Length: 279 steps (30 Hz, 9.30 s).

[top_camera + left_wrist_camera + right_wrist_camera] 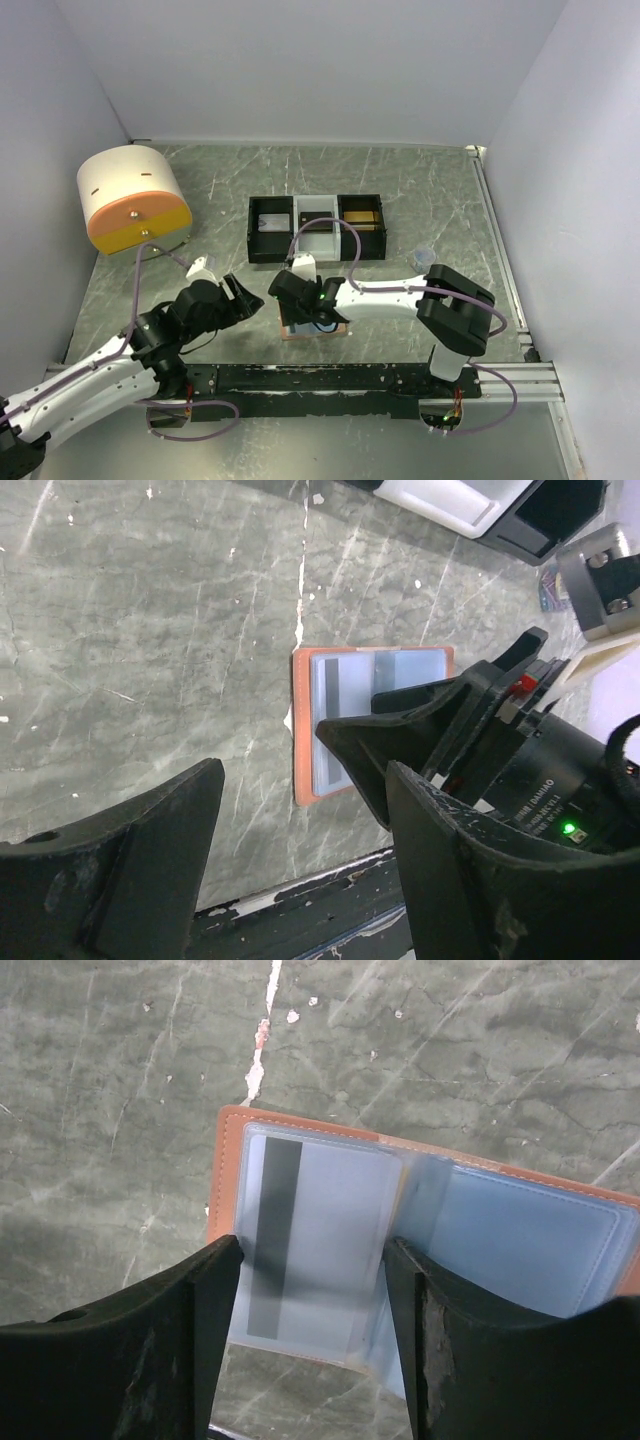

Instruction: Take the credit cards out of the card holder

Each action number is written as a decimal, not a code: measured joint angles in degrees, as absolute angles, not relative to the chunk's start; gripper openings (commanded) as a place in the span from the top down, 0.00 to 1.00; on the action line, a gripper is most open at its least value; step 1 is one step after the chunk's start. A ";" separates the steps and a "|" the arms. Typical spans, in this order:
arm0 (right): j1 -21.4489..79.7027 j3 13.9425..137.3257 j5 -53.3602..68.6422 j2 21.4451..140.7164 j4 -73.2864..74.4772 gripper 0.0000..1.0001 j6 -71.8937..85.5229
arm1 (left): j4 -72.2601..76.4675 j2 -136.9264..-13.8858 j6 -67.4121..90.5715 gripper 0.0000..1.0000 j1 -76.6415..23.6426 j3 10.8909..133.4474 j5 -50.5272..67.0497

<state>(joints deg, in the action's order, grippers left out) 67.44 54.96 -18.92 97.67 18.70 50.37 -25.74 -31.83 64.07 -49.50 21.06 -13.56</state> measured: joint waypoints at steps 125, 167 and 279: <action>56.31 37.80 4.95 91.55 -11.14 0.51 53.39 | 13.76 -54.76 57.21 0.49 -49.60 9.82 10.50; 53.15 38.33 -4.32 71.20 9.32 0.33 52.18 | 21.93 -69.58 55.00 0.38 -49.67 17.06 13.34; 49.87 26.48 1.34 75.24 -0.73 0.74 49.87 | 14.31 -77.82 60.64 0.51 -54.13 24.21 3.86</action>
